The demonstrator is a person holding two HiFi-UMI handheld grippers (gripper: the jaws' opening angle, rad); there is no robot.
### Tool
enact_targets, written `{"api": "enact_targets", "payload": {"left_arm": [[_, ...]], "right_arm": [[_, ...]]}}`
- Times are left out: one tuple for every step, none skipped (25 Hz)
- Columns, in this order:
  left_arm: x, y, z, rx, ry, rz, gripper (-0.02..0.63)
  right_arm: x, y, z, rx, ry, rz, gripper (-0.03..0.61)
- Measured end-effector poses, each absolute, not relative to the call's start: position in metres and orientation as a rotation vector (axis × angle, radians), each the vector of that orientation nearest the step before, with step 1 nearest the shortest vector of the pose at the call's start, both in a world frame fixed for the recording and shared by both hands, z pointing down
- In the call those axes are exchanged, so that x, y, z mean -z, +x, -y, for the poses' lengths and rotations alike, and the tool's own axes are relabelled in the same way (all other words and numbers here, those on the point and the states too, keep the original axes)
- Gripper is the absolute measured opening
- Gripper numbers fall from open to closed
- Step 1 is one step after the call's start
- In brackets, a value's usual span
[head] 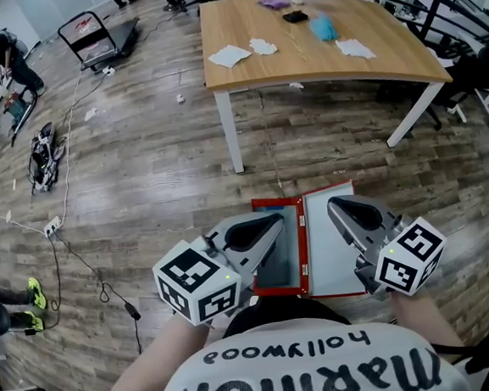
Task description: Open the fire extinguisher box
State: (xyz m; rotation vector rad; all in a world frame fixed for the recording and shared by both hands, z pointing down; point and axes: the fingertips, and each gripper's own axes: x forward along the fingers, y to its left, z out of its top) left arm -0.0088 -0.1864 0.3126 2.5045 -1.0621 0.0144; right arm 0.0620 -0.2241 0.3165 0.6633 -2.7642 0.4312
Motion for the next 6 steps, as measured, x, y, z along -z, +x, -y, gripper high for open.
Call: {"api": "enact_targets", "payload": {"left_arm": [[-0.3126,-0.009,0.187,-0.014,2.503,1.064,0.009],[-0.3125,-0.0088,0.1871,-0.014,2.503,1.064,0.009],[-0.3123,-0.0084,0.1869,-0.015,2.503,1.064,0.009],[-0.3121,-0.008,0.1866,-0.016,2.503,1.064,0.009],[-0.3118,-0.0077,0.1863,-0.016,2.504,1.064,0.009],[-0.3116,-0.0074,0.1859,-0.017,2.504,1.065,0.009]], "right_arm": [[-0.3167,0.0613,0.2242,-0.428,0.657,2.764,0.009],[-0.3168,0.0609,0.2239,-0.425,0.652,2.763,0.009],[-0.3168,0.0608,0.2233,-0.424,0.647,2.762,0.009],[-0.3167,0.0607,0.2226,-0.423,0.644,2.762,0.009],[-0.3167,0.0607,0.222,-0.424,0.64,2.763,0.009],[-0.3166,0.0607,0.2214,-0.425,0.636,2.763,0.009]]}}
